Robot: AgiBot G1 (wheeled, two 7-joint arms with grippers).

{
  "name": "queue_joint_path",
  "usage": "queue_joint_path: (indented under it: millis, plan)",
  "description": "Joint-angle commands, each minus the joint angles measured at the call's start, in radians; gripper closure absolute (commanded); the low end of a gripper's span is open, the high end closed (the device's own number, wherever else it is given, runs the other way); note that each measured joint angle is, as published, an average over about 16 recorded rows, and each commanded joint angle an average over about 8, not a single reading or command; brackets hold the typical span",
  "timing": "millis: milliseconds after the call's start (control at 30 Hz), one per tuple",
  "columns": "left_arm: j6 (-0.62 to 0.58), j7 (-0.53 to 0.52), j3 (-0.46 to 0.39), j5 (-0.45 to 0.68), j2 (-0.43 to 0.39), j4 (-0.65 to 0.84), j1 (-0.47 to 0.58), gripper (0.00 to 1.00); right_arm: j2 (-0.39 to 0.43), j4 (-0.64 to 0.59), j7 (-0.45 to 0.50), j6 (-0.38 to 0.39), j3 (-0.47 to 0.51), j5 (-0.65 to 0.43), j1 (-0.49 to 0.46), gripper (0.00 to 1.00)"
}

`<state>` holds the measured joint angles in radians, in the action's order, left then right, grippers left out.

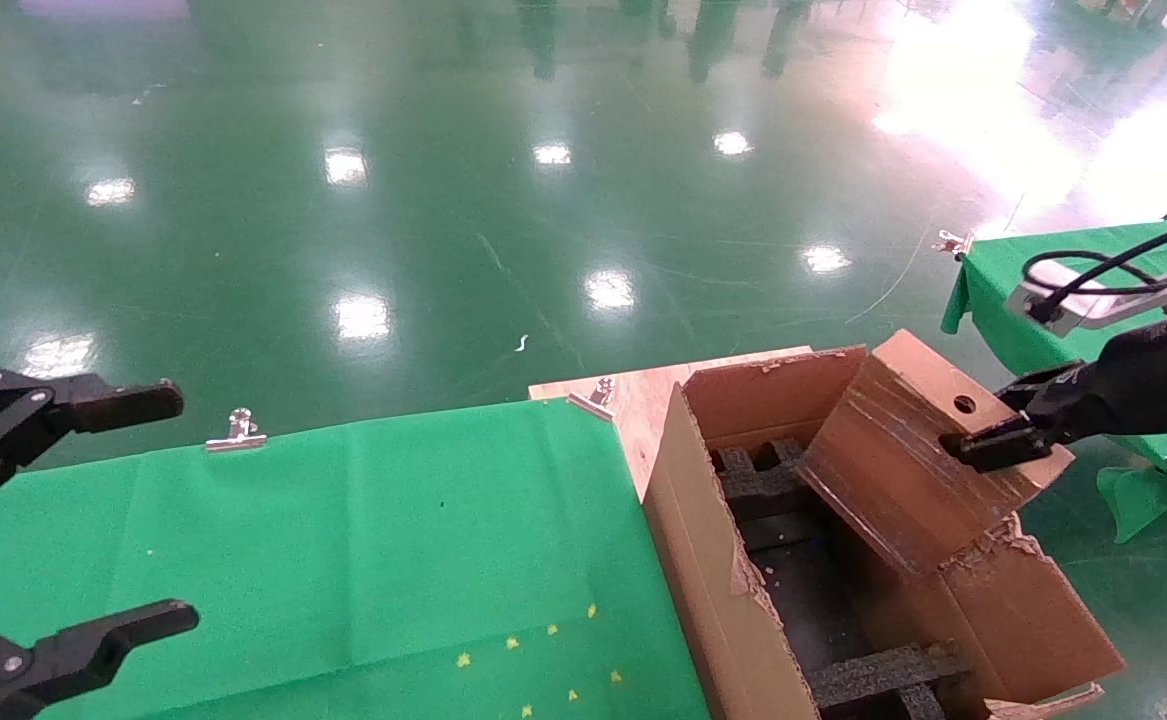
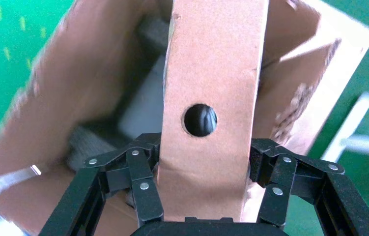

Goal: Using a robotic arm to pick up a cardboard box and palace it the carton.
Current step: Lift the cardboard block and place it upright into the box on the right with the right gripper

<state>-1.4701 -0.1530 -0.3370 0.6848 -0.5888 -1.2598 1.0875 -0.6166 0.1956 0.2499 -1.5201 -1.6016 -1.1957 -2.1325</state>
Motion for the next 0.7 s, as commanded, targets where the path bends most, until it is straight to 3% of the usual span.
queue_joint_path:
  millis: [33,367,700]
  plan:
    - [0.0,0.0,0.0,0.0,0.0,0.0,0.0,0.0,0.002,-0.018,0.074,0.01,0.002,0.008,0.013,1.0]
    - [0.0,0.0,0.0,0.0,0.0,0.0,0.0,0.0,0.008,-0.044,0.128,0.013,0.014,0.027,0.03,1.0]
    - [0.0,0.0,0.0,0.0,0.0,0.0,0.0,0.0,-0.008,-0.081,0.225,0.079,0.009,0.024,0.075,1.0]
